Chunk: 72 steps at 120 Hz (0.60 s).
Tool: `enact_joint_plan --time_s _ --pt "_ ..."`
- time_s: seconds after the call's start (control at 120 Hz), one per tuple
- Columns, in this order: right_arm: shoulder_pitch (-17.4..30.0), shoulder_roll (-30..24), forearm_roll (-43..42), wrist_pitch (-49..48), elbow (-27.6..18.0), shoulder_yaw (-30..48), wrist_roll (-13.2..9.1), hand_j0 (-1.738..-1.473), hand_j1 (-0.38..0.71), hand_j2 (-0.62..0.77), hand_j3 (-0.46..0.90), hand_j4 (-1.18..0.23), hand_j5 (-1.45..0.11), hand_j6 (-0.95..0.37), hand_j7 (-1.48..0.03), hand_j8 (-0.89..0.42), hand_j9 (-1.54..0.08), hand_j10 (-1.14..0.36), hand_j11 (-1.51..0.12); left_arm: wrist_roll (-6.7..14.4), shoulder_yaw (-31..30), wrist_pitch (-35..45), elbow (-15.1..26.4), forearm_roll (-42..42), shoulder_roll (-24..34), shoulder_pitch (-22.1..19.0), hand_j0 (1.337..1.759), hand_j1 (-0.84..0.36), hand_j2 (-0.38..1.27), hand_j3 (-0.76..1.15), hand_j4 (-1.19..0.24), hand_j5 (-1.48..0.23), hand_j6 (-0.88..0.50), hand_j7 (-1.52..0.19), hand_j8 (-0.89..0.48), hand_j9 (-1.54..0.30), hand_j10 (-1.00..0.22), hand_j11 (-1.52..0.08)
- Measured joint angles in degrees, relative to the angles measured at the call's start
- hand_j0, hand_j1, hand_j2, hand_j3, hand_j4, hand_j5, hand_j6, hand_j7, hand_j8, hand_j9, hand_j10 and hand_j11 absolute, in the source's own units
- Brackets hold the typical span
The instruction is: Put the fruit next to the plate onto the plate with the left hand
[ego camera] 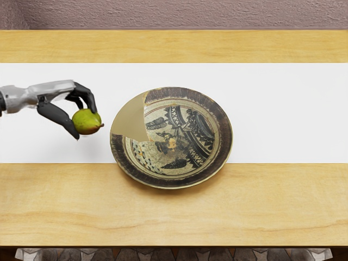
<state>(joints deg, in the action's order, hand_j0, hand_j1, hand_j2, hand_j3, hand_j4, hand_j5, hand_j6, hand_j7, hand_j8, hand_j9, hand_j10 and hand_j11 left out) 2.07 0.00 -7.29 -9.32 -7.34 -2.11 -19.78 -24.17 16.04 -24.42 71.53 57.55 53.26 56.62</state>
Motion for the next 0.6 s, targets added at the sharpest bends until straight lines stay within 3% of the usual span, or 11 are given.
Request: enact_joint_plan --time_s 0.117,0.25,0.6 --pt "-0.2 0.0 0.0 0.0 0.0 0.0 0.0 -1.658 -0.35 0.00 0.00 0.00 0.00 0.00 0.00 0.00 0.00 0.00 0.00 0.0 0.0 -1.5 0.0 -0.6 -0.2 1.1 1.657 -0.27 0.58 0.00 -0.64 -0.95 -0.43 -0.93 -0.43 -0.92 -0.68 -0.93" --pt "-0.2 0.0 0.0 0.0 0.0 0.0 0.0 -1.658 -0.35 0.00 0.00 0.00 0.00 0.00 0.00 0.00 0.00 0.00 0.00 0.3 0.0 -3.2 0.6 -1.8 -0.4 2.2 1.657 -0.24 0.52 0.00 -0.66 -0.95 -0.45 -0.93 -0.45 -0.93 -0.69 -0.93" --pt "-0.2 0.0 0.0 0.0 0.0 0.0 0.0 -1.658 -0.35 0.00 0.00 0.00 0.00 0.00 0.00 0.00 0.00 0.00 0.00 3.8 -0.1 -5.4 3.6 -4.6 -1.9 5.6 1.657 -0.28 0.64 0.00 -0.70 -0.95 -0.47 -0.92 -0.46 -0.93 -0.71 -0.93"
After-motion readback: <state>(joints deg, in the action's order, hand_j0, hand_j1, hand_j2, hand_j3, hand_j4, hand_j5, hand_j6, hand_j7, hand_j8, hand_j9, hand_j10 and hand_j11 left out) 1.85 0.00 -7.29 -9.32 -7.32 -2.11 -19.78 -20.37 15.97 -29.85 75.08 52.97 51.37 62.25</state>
